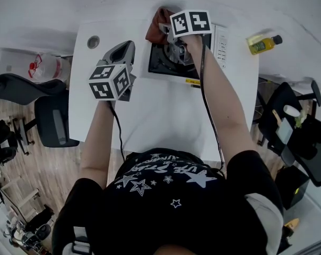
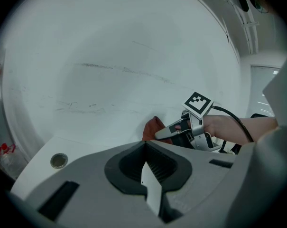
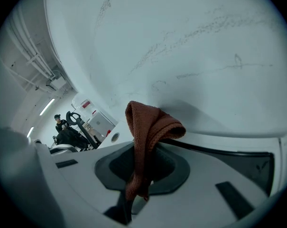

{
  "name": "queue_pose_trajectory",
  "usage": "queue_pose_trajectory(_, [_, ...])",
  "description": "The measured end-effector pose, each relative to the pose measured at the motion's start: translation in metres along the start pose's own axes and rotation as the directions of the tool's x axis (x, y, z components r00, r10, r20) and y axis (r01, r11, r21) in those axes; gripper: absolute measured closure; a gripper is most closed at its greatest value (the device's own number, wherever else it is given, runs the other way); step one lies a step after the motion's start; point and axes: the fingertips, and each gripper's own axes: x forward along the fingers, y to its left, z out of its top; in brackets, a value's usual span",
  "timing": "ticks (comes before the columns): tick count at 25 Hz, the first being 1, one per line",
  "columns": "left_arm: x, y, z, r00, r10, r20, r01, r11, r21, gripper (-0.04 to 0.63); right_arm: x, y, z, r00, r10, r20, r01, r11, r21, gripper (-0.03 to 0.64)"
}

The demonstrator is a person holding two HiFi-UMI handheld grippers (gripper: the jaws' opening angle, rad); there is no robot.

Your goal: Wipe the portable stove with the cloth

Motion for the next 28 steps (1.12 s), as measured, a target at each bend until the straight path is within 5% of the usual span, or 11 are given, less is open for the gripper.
queue_pose_trajectory(28, [0.024,-0.076,-0.006,0.991,-0.126,-0.04,0.127,0.992,0.018,0.588,-0.094,-0.084,-0.035,0.992,-0.117,0.051,0.108,0.982,0.157,0.557])
